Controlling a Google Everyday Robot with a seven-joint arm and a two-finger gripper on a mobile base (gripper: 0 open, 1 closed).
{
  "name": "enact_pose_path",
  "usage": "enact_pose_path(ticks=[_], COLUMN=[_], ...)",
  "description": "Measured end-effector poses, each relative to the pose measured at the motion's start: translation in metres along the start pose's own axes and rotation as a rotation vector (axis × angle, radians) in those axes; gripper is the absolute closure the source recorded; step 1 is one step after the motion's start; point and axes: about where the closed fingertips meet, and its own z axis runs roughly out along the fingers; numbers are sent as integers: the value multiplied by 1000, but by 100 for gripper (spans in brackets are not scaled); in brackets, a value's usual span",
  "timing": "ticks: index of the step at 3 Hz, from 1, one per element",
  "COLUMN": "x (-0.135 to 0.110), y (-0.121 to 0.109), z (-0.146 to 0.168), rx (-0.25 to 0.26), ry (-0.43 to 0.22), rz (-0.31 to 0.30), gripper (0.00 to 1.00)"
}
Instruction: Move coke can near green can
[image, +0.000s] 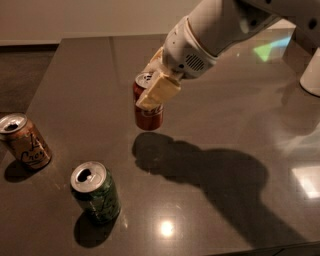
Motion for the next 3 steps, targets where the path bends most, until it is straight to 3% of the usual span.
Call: enact_pose_path(ticks=[2, 3], x=[-2, 1], y=[63, 82], z=[16, 25], rx=[-93, -133], ry=[53, 82], rz=[-148, -189], gripper=[100, 100])
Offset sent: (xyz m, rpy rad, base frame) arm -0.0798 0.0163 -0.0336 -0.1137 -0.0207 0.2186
